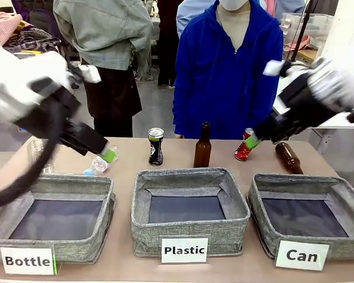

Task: Sort the can waste into the basket.
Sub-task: Pick up the can waste from the table and place it in the right Fabric basket.

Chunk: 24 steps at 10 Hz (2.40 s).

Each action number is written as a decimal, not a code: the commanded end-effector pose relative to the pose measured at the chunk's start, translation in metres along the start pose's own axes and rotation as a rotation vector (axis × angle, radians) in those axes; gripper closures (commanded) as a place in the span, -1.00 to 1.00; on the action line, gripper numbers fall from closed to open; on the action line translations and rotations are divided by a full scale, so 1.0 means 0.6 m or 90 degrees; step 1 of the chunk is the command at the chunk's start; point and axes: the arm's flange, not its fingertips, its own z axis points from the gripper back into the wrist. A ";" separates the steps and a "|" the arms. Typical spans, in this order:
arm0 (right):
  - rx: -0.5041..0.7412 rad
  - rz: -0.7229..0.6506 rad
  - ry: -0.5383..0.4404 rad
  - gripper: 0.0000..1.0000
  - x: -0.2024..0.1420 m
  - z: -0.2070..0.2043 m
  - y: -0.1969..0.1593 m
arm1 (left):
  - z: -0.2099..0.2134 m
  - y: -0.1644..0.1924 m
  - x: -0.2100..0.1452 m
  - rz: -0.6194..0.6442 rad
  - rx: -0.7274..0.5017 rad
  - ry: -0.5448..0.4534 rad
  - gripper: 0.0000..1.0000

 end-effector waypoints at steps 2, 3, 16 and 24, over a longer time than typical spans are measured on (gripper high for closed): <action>0.293 -0.165 -0.056 -1.00 -0.107 0.079 -0.189 | 0.129 0.139 -0.076 0.097 -0.181 0.008 -1.00; 0.363 -0.231 -0.102 -1.00 -0.156 0.079 -0.260 | 0.162 0.197 -0.120 0.144 -0.247 -0.051 -1.00; 0.479 -0.489 -0.266 -1.00 -0.341 0.040 -0.481 | 0.201 0.426 -0.308 0.478 -0.367 -0.300 -1.00; 0.479 -0.489 -0.266 -1.00 -0.341 0.040 -0.481 | -0.039 0.277 -0.013 -0.080 -0.121 -0.128 -1.00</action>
